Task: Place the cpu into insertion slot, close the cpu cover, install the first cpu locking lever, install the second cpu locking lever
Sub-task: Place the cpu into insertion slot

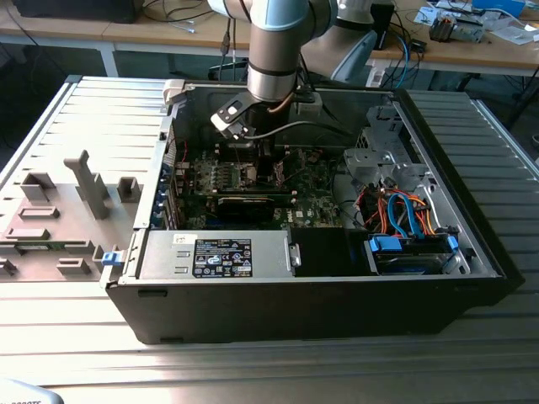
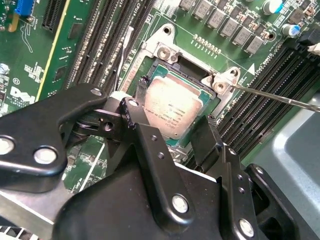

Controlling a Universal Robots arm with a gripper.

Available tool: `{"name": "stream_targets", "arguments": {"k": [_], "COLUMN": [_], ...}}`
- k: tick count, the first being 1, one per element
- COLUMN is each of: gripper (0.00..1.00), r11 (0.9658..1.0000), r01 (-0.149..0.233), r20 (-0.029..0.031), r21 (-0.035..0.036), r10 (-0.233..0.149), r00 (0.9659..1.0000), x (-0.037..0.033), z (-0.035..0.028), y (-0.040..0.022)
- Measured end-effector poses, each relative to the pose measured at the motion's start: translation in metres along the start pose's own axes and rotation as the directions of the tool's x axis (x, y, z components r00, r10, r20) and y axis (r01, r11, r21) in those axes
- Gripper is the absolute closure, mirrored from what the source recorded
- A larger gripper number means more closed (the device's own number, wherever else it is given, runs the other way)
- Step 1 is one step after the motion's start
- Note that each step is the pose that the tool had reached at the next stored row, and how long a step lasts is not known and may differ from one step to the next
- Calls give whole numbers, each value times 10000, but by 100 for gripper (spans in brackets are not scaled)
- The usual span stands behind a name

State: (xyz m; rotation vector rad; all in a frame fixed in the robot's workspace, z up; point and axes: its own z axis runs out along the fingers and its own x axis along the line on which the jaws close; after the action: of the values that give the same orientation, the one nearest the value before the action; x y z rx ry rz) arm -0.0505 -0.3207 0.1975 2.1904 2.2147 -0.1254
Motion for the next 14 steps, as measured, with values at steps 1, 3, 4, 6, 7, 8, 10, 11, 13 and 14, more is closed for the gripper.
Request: {"name": "stream_targets", "arguments": {"k": [1, 3, 4, 6, 7, 8, 10, 11, 13, 14], "gripper": [38, 38, 38, 38, 38, 38, 39, 46, 58, 58], "r11": [10000, 10000, 10000, 10000, 10000, 10000, 10000, 10000, 10000, 10000], "r01": [0, 0, 0, -1, -1, -1, -1, -1, 19, 50], "r20": [16, 40, 41, 44, 43, 43, 43, 44, 49, 47], "r21": [-1, 0, 0, 0, 0, -1, -2, -1, 0, -4], "r10": [0, 0, 0, 1, 1, 1, 1, 1, -19, -50], "r00": [10000, 10000, 10000, 10000, 10000, 10000, 10000, 10000, 10000, 10000], "x": [1, -1, -2, -8, -9, -9, -9, -10, -21, -34], "z": [1, -20, -38, -109, -126, -136, -136, -137, -134, -129], "y": [1, 0, -1, -4, -5, -4, -4, -5, -5, -5]}}
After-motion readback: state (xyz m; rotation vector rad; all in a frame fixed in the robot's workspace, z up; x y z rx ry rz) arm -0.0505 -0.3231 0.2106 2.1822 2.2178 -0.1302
